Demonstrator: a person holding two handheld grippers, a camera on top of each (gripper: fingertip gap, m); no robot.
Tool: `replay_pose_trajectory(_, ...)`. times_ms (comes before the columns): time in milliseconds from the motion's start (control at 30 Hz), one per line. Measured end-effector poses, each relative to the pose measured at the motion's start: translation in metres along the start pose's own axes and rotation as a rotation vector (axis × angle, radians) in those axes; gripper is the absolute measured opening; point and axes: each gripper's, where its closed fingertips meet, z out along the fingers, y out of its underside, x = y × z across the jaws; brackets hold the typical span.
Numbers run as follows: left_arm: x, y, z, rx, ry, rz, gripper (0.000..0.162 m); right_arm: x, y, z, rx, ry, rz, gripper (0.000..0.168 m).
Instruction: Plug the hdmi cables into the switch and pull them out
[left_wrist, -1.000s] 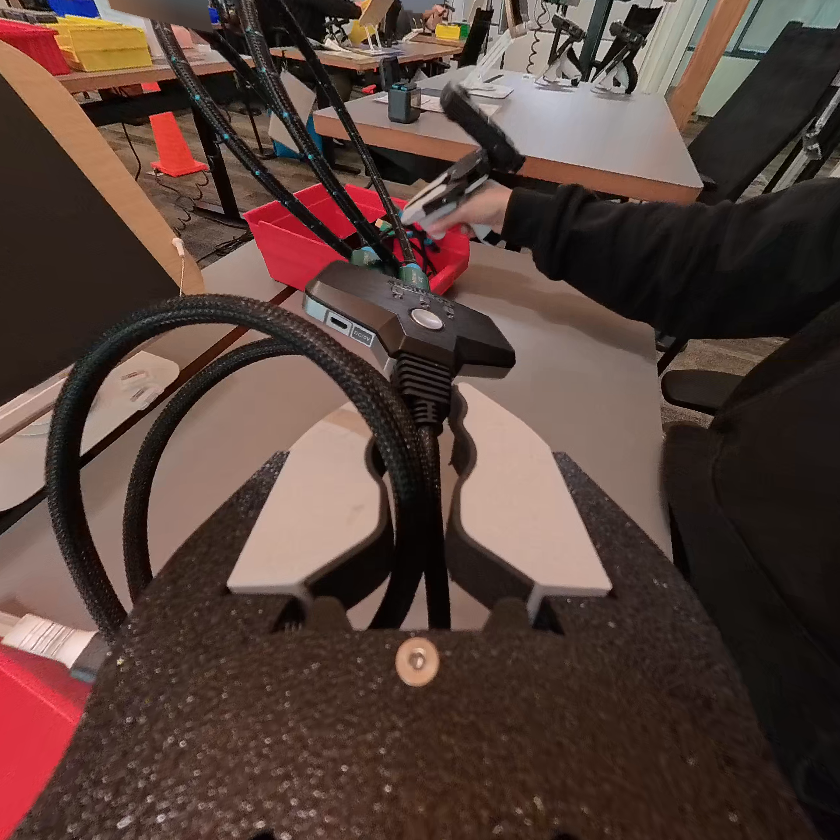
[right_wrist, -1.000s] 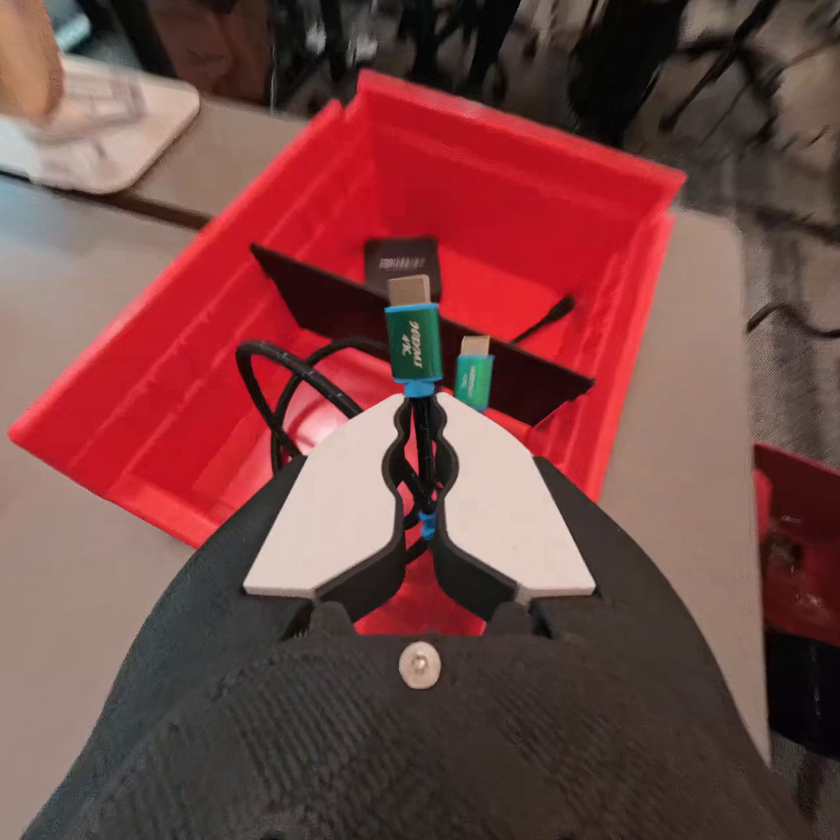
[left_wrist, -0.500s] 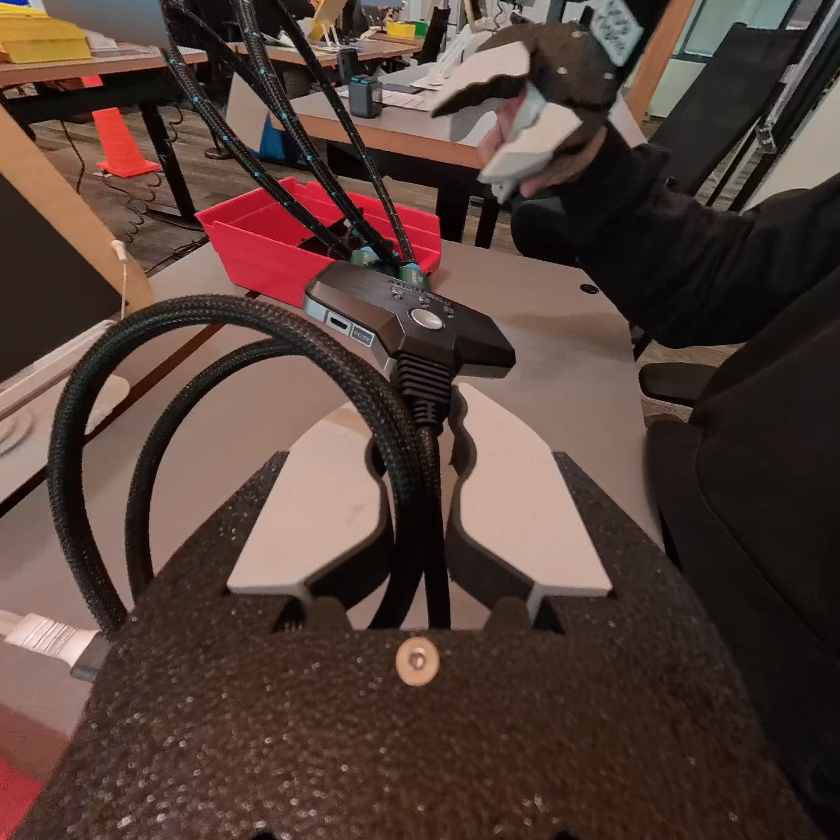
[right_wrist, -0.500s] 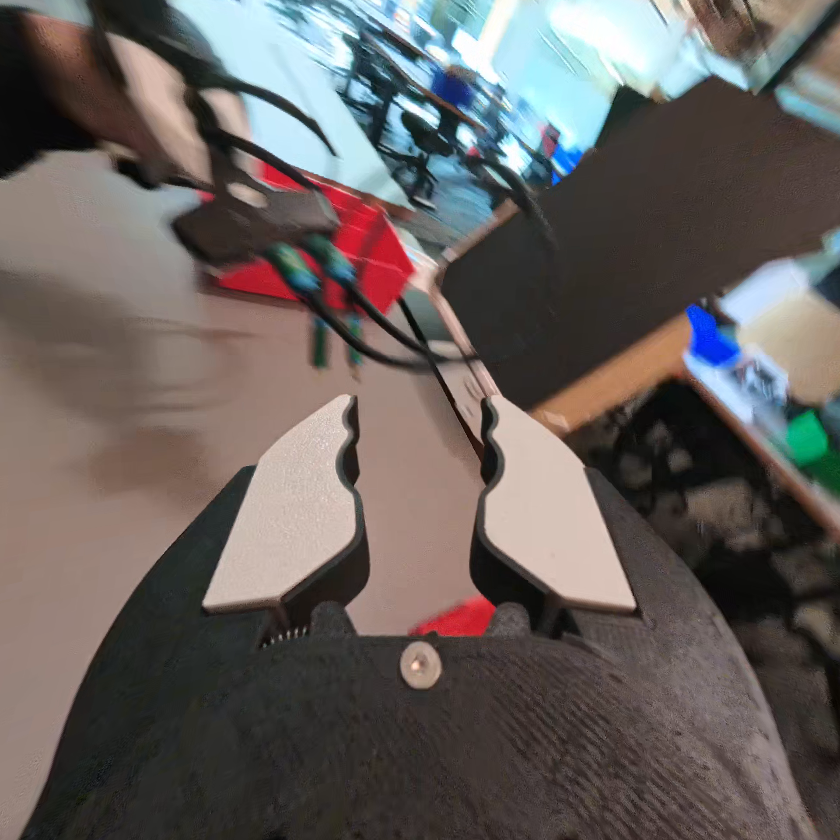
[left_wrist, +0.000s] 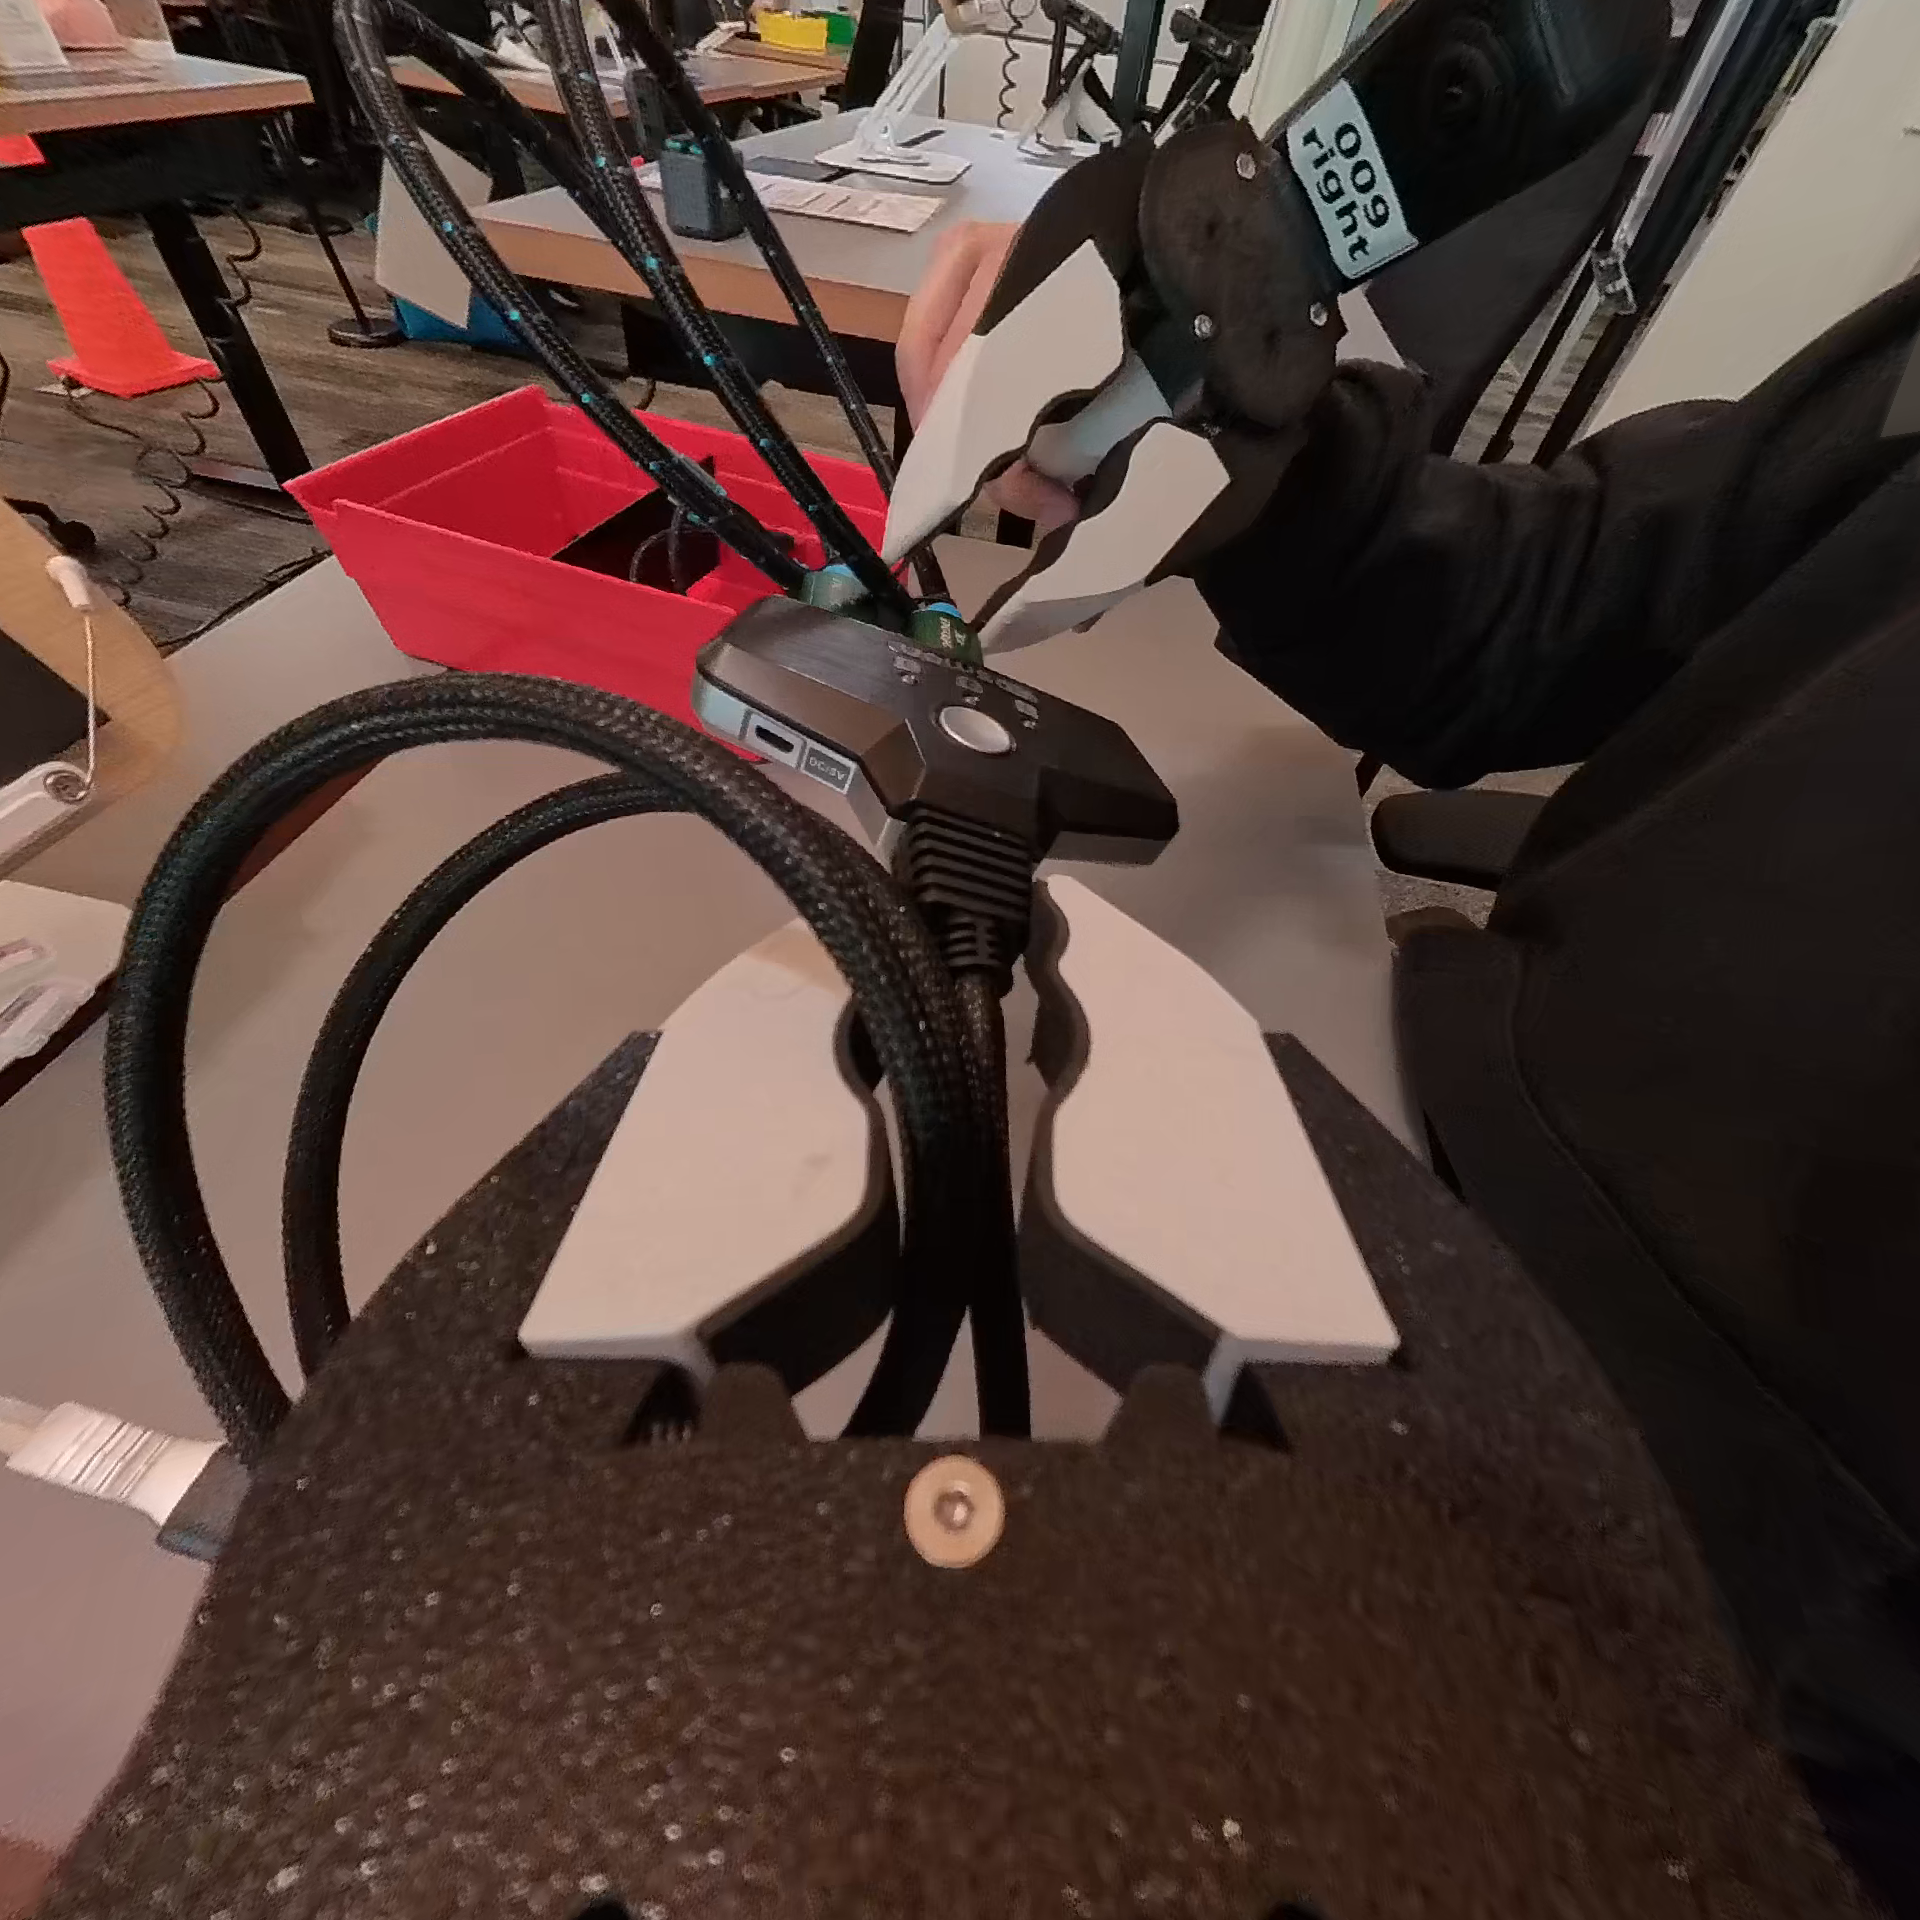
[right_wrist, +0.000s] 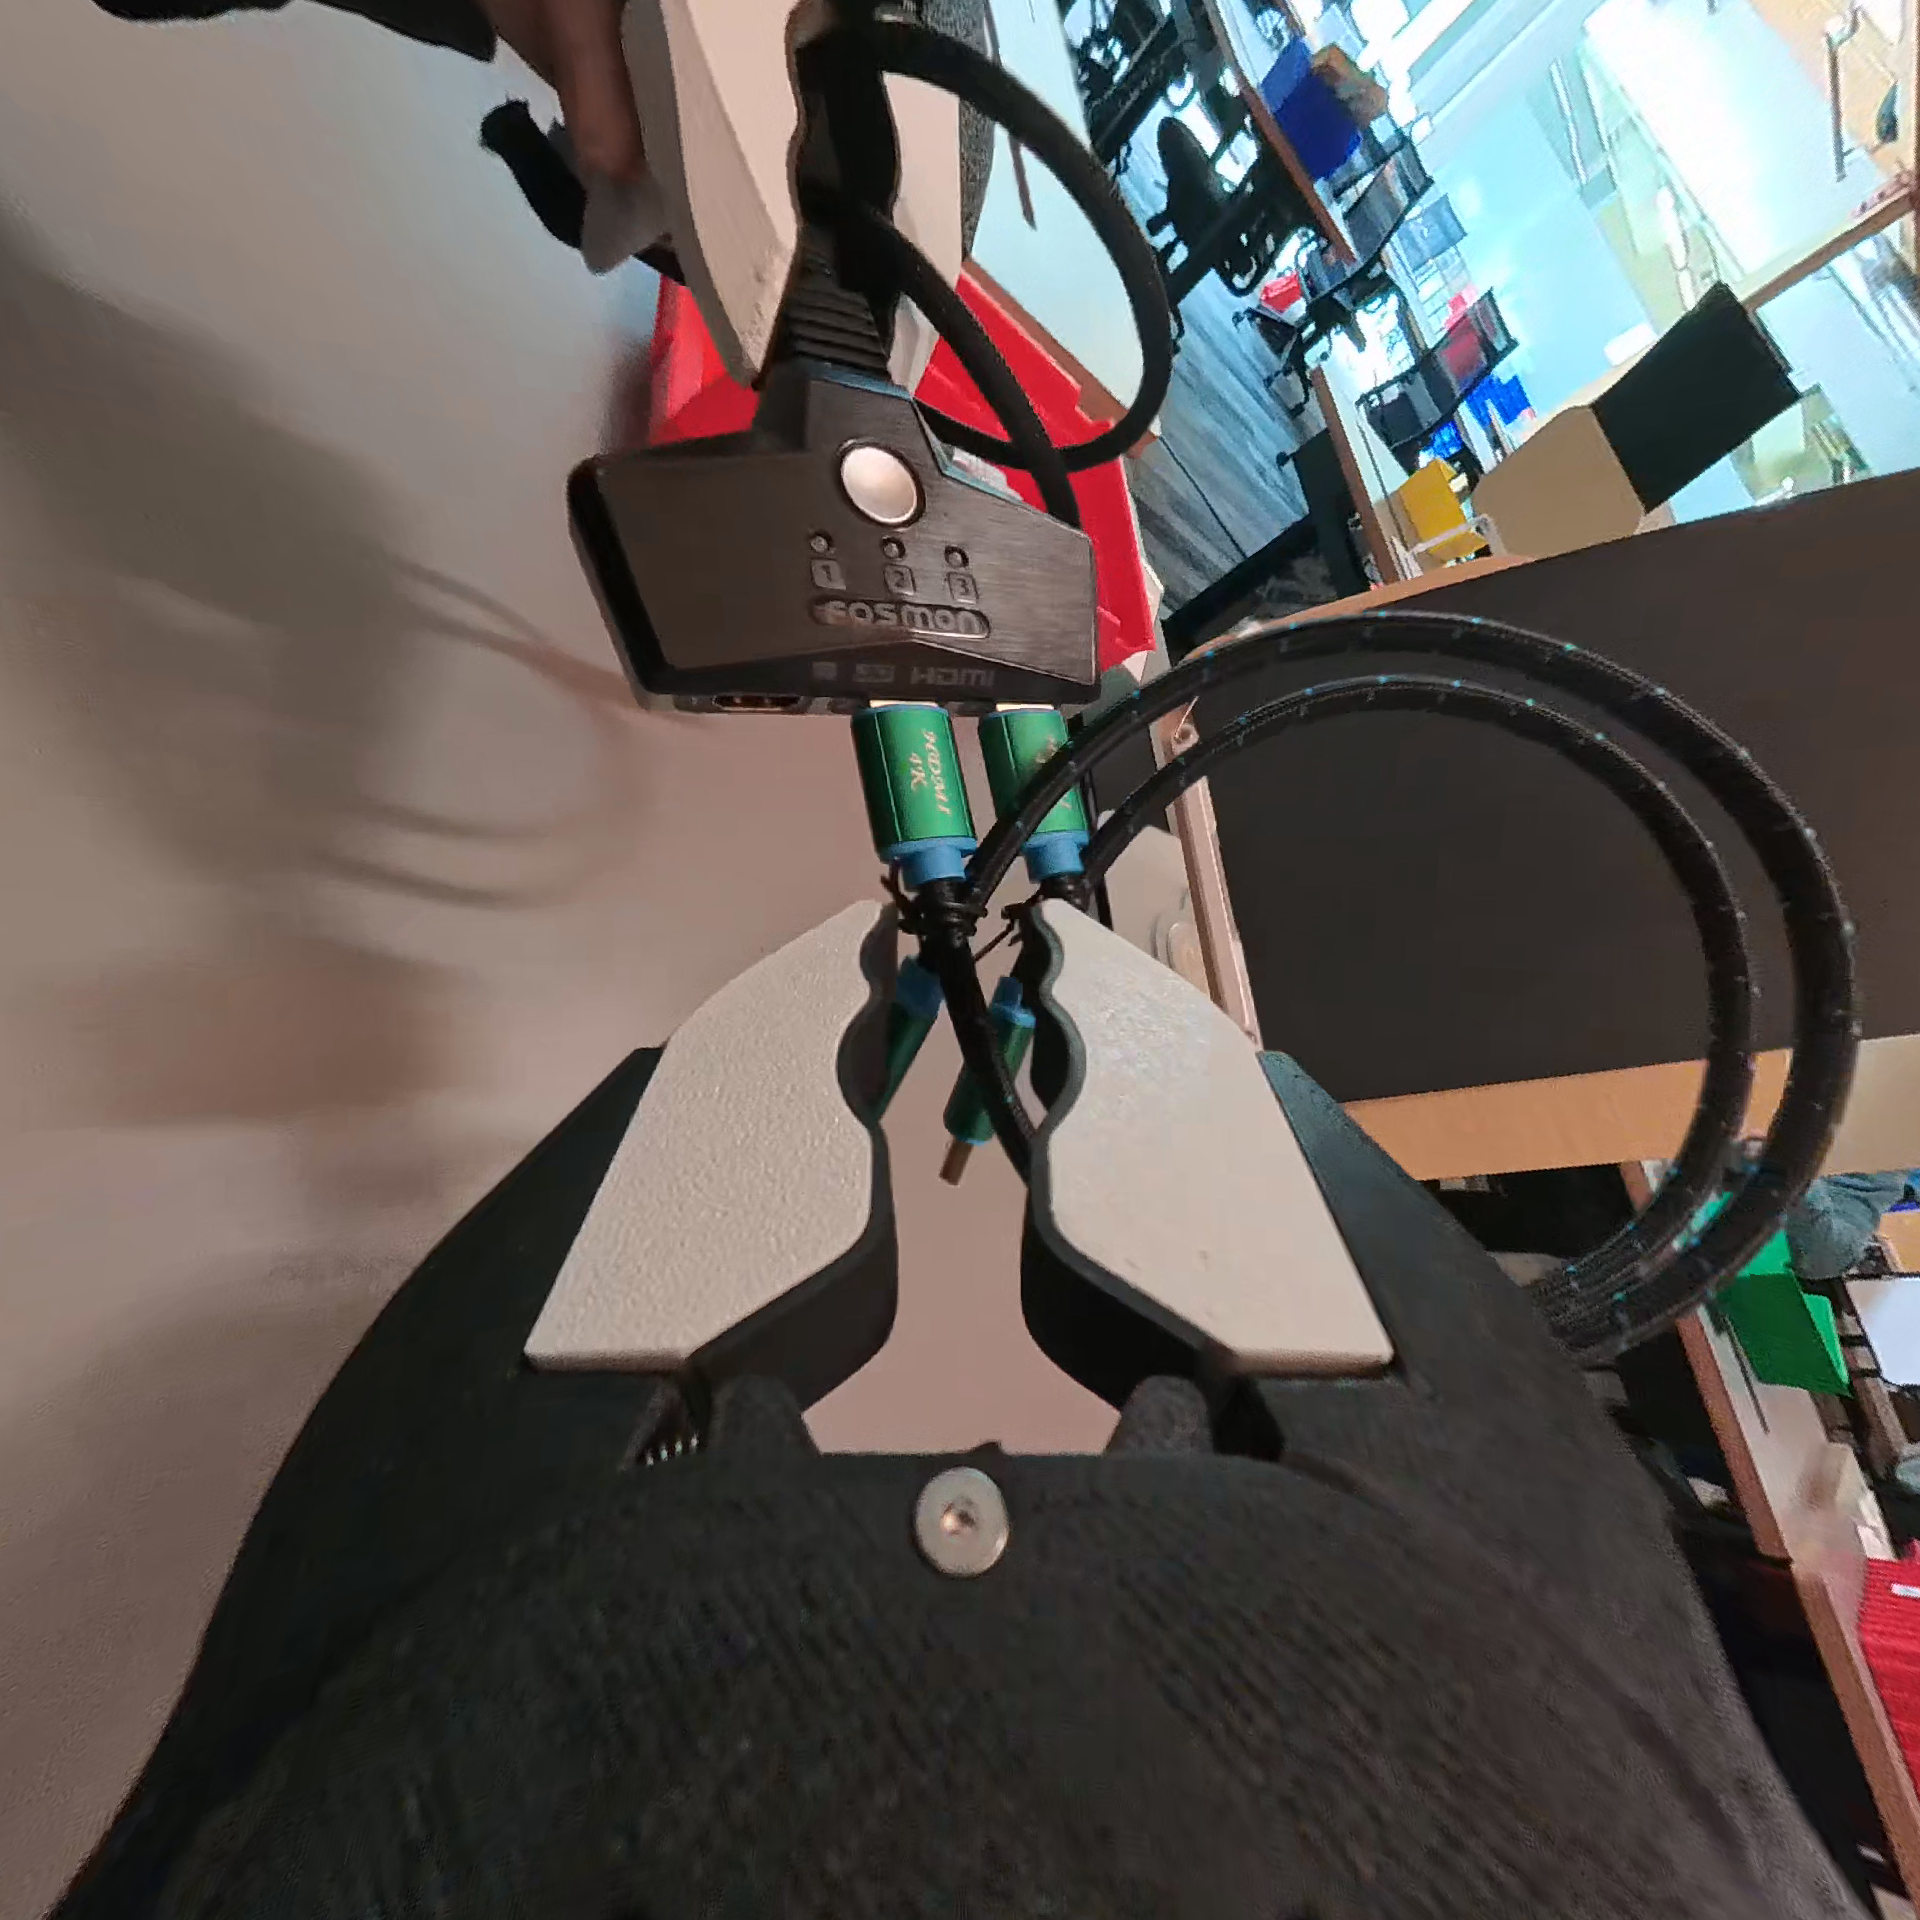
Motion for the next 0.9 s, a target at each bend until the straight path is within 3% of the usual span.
replay_pose_trajectory(133,0.001,0.001,0.003,-0.012,-0.002,0.010,0.023,-0.007,0.004,0.002,-0.038,-0.037,-0.004,0.016)
replay_pose_trajectory(400,0.002,0.002,0.002,-0.027,-0.005,0.057,0.023,-0.013,0.008,0.011,-0.045,-0.059,0.129,0.021)
replay_pose_trajectory(900,-0.003,0.015,0.005,-0.071,-0.036,0.064,0.022,-0.024,0.025,0.016,-0.108,-0.172,0.059,0.013)
